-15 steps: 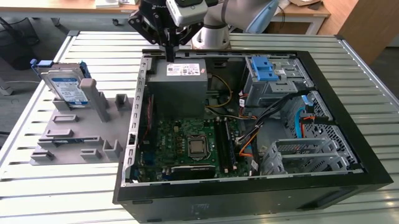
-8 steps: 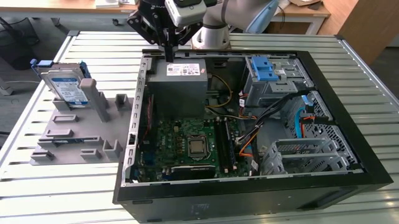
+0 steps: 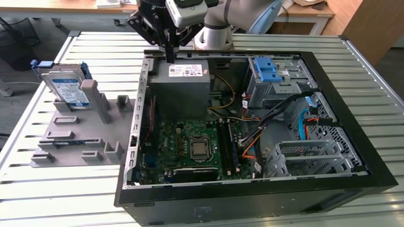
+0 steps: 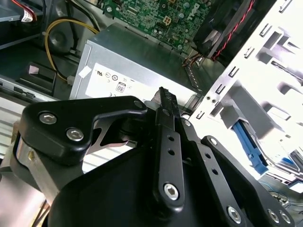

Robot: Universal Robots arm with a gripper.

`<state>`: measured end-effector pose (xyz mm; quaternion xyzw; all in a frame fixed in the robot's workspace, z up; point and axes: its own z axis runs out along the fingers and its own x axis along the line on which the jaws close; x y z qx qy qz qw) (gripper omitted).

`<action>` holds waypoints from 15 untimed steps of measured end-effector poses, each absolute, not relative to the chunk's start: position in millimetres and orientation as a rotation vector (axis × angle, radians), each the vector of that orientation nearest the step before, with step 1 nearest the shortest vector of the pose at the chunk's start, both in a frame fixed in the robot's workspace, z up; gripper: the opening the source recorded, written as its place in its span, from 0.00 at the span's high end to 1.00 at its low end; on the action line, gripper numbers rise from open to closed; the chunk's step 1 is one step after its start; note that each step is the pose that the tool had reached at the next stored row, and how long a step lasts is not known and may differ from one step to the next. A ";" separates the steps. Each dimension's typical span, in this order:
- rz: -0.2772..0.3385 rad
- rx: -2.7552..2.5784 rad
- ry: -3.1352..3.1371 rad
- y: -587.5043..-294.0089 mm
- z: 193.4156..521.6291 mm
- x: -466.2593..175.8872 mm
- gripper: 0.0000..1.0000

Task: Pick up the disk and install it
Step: 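Reach for the disk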

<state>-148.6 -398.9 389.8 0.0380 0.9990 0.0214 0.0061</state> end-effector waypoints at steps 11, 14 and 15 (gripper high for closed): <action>0.067 0.119 3.131 -398.9 389.1 -151.6 0.89; 0.067 0.119 3.132 -398.9 388.9 -152.5 0.89; 0.067 0.119 3.133 -398.9 388.8 -152.8 0.89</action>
